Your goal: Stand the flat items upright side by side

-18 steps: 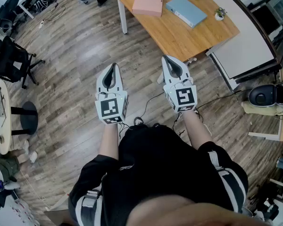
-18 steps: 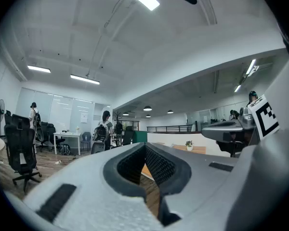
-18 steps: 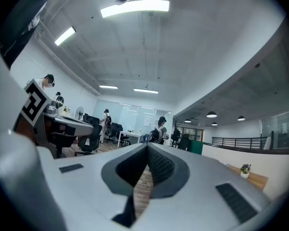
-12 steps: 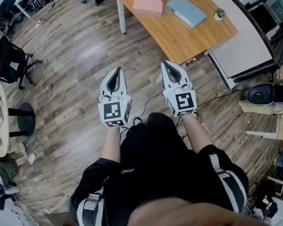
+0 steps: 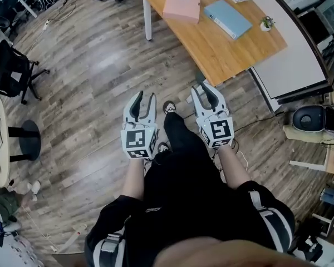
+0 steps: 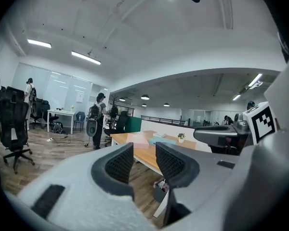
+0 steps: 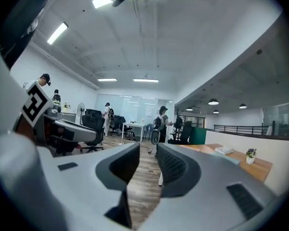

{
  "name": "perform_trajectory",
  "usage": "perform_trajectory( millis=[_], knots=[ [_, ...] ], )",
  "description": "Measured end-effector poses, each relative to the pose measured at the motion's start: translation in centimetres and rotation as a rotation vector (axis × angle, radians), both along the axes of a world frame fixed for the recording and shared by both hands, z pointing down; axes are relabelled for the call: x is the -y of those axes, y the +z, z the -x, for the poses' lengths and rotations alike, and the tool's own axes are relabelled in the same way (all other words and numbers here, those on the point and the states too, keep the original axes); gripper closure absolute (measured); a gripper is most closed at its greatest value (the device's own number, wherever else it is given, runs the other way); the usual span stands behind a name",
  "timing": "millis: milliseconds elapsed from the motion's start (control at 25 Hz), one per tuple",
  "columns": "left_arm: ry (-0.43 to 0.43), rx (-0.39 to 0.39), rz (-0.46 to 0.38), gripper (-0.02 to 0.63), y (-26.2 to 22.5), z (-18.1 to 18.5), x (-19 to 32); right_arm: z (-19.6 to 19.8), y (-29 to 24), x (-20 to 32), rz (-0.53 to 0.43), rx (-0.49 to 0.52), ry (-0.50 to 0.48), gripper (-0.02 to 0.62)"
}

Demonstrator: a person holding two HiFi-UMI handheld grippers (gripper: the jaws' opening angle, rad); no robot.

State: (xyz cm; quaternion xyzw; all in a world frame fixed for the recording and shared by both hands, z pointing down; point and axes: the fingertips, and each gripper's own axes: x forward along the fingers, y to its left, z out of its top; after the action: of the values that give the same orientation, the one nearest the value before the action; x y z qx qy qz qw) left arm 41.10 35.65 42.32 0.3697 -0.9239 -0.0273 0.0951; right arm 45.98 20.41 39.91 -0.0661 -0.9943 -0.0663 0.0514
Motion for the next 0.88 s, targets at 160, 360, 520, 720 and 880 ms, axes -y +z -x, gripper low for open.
perform_trajectory(
  millis=[160, 360, 520, 720, 880],
  knots=[
    [0.008, -0.046, 0.017, 0.456, 1.5, 3.4, 1.1, 3.0, 1.4, 1.4, 0.025, -0.021, 0.004, 0.472],
    [0.02, -0.04, 0.023, 0.421, 1.4, 10.2, 4.9, 9.5, 2.1, 5.1, 0.052, -0.002, 0.009, 0.459],
    [0.04, -0.038, 0.032, 0.411, 1.1, 17.1, 8.1, 15.3, 2.3, 8.1, 0.064, -0.007, 0.012, 0.431],
    [0.069, -0.053, 0.016, 0.4, 0.3, 23.8, 13.1, 21.1, 2.1, 12.9, 0.074, -0.022, 0.014, 0.42],
    [0.095, -0.061, 0.033, 0.39, 0.9, 27.6, 17.1, 24.8, 2.7, 16.5, 0.079, -0.041, 0.013, 0.413]
  ],
)
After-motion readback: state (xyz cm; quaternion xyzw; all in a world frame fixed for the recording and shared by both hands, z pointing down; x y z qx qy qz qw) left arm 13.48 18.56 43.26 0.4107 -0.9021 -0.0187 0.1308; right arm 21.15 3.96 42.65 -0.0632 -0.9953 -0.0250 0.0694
